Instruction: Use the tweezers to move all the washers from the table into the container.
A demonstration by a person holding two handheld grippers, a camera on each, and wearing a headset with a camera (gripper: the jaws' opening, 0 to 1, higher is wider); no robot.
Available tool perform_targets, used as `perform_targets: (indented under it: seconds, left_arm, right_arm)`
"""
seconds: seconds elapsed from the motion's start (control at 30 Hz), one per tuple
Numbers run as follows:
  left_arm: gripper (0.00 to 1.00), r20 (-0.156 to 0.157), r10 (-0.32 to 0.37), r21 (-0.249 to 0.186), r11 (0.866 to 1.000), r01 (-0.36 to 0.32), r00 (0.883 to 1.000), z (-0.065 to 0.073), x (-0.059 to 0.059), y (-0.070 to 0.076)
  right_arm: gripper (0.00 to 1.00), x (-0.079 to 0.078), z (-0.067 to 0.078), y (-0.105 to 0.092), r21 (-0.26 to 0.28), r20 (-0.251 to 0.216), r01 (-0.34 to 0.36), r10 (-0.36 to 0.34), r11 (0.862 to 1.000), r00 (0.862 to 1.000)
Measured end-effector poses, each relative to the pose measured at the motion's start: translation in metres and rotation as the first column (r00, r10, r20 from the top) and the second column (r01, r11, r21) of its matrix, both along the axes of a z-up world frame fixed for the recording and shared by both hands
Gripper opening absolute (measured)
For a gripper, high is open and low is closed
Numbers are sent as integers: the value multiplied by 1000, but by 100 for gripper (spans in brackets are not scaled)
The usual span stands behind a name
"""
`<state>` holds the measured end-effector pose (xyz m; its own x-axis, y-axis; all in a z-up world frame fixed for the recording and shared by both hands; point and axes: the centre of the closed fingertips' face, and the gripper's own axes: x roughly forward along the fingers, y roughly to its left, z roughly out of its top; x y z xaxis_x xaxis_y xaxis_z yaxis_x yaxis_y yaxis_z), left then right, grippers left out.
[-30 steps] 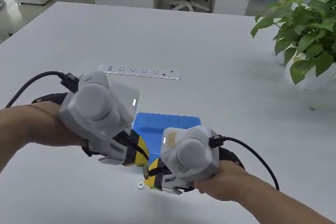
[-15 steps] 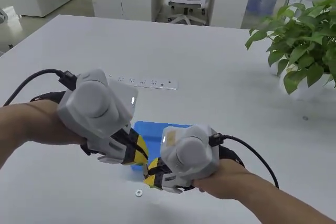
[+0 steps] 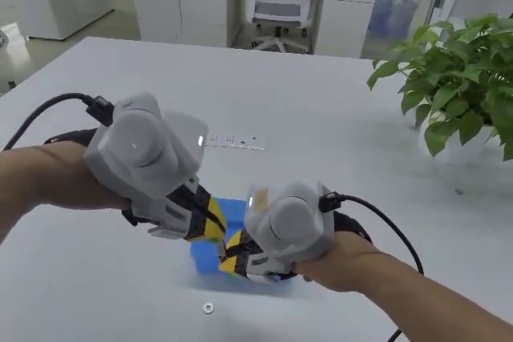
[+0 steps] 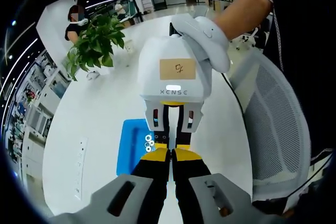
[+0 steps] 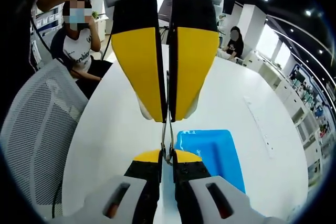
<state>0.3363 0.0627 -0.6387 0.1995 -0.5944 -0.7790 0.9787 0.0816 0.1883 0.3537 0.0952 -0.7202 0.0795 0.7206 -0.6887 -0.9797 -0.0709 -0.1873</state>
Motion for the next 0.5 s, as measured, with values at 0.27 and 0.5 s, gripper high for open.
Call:
perform_targets:
  seconds: [0.27, 0.5]
  left_arm:
    - [5, 18, -1, -6, 1000, 1, 1000, 3, 13, 0]
    - [5, 20, -1, -9, 1000, 1, 1000, -2, 26, 0]
  right_arm:
    - [9, 13, 4, -1, 1, 19, 7, -7, 1000, 1000]
    - [9, 24, 1, -3, 1, 23, 16, -16, 1000, 1000]
